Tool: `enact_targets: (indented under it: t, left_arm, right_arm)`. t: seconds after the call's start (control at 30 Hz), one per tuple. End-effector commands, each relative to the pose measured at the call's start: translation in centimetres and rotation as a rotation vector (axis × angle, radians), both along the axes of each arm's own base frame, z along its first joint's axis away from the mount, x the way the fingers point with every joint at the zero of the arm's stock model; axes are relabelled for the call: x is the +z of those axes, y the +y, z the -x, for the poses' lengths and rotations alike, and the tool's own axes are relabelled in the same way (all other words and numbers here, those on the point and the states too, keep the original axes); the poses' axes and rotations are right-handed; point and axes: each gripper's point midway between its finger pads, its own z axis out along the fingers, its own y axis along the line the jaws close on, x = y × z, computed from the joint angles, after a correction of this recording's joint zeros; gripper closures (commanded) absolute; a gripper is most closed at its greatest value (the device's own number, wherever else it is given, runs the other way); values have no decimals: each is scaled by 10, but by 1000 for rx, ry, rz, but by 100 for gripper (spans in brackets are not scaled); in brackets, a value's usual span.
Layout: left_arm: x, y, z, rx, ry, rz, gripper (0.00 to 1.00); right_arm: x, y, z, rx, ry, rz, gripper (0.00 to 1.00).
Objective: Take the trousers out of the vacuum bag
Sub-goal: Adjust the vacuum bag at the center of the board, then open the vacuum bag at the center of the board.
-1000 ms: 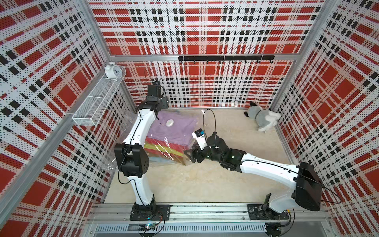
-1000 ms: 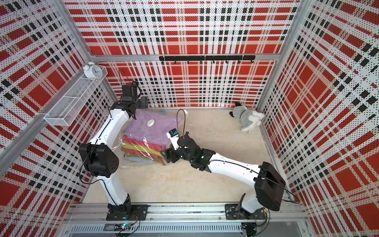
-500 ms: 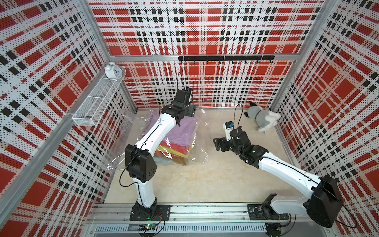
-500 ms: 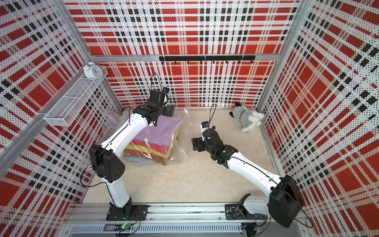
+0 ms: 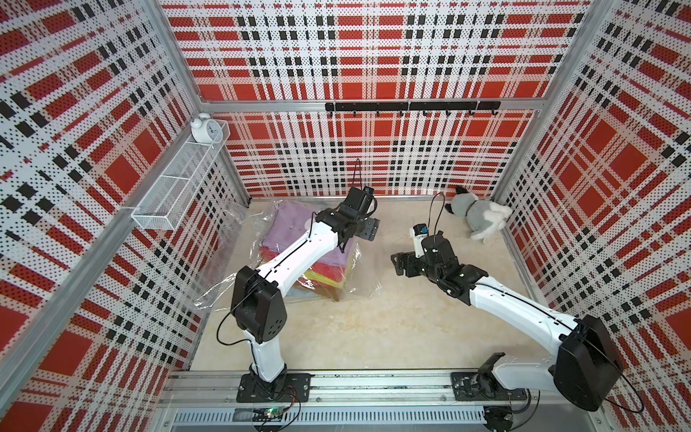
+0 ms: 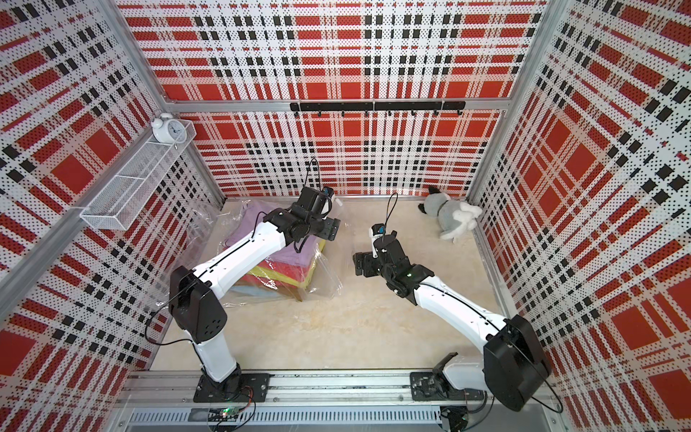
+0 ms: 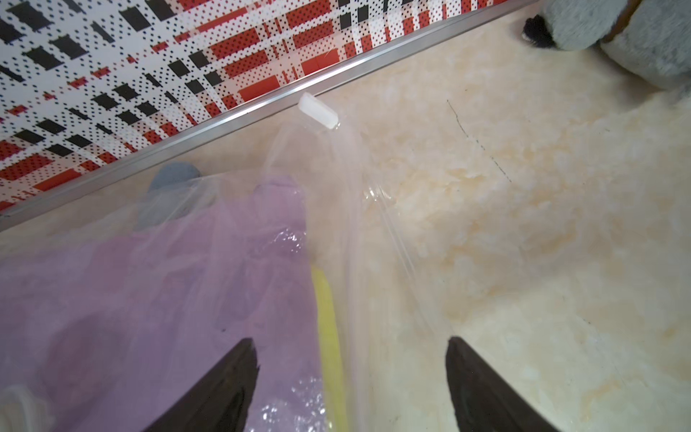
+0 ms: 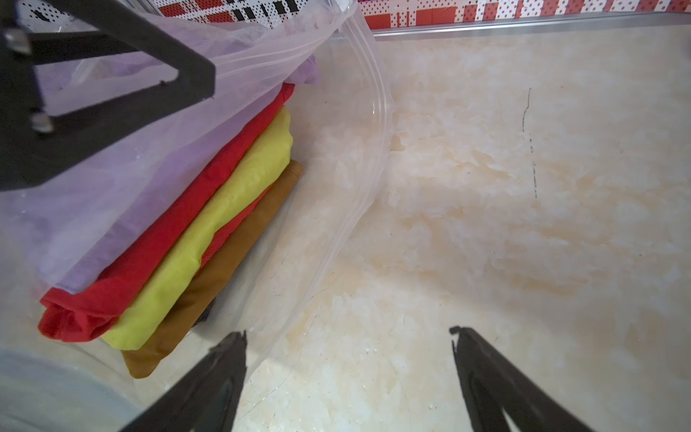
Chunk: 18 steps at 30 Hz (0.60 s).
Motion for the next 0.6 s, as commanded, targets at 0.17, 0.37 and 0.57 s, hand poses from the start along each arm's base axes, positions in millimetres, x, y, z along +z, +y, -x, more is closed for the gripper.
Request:
enact_targets:
  t: [0.17, 0.37, 0.57]
  left_arm:
    - [-2, 4, 27, 7, 20, -30, 19]
    - [-18, 7, 30, 4, 48, -65, 20]
    - [-36, 15, 20, 39, 62, -122, 31]
  right_arm:
    - [-7, -1, -7, -25, 8, -35, 10]
    - [-13, -3, -8, -36, 15, -41, 10]
    - [-14, -1, -9, -27, 14, -56, 10]
